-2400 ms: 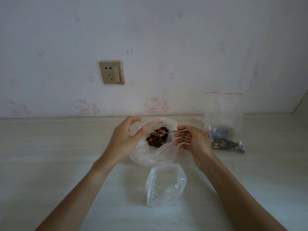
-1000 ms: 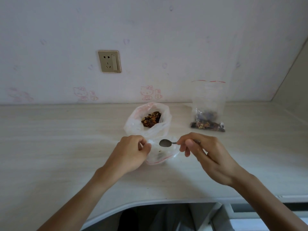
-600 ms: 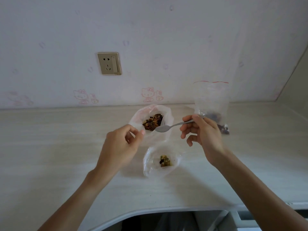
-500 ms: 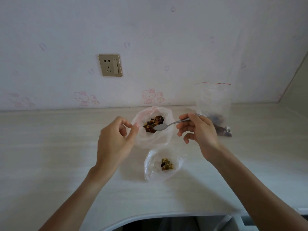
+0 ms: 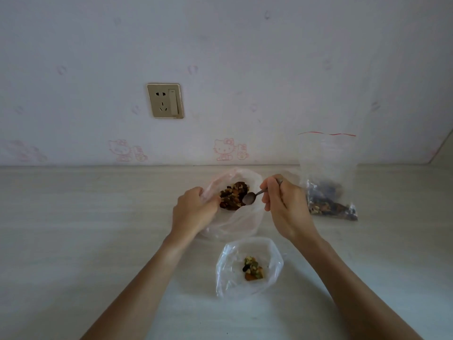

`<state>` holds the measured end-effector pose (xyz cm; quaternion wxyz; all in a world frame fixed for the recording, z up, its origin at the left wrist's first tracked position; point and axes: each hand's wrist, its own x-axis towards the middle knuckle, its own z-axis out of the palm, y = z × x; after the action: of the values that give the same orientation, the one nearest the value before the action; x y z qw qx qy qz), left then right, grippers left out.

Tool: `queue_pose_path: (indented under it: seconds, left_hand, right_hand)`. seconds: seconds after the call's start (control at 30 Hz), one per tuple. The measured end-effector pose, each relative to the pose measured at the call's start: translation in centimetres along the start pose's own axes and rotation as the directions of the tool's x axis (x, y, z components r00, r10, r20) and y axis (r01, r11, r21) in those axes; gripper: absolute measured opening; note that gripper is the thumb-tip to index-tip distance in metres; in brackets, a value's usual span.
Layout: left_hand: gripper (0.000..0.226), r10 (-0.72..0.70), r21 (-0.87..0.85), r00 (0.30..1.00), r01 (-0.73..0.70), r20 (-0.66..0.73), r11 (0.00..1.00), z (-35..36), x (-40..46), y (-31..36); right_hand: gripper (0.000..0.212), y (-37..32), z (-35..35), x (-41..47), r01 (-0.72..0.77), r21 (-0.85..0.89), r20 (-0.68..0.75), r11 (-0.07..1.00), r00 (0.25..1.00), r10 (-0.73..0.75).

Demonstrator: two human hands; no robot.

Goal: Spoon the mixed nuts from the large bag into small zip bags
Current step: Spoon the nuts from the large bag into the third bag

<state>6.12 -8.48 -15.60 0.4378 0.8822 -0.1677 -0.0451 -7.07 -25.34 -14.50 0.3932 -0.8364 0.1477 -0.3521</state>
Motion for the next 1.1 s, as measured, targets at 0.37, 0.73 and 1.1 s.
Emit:
queue_pose_path:
  seconds: [0.37, 0.73, 1.1]
  left_hand:
    - [0.015, 0.113, -0.322, 0.978, -0.166, -0.176, 0.932, 1.8, -0.2, -0.9]
    - [0.017, 0.122, -0.417, 0.990, -0.140, -0.068, 0.898, 2.4, 0.0, -0.8]
    - [0.021, 0.036, -0.522, 0.999, -0.031, -0.002, 0.853, 1.3, 0.3, -1.0]
  right_hand:
    - [0.037, 0.3, 0.9, 0.1, -0.018, 0.019, -0.098, 1.000, 0.995, 0.020]
    - [0.031, 0.3, 1.2, 0.2, -0.528, 0.488, 0.190, 0.695, 0.842, 0.506]
    - [0.030, 1.2, 0.5, 0.6, -0.609, 0.640, 0.325, 0.469, 0.767, 0.554]
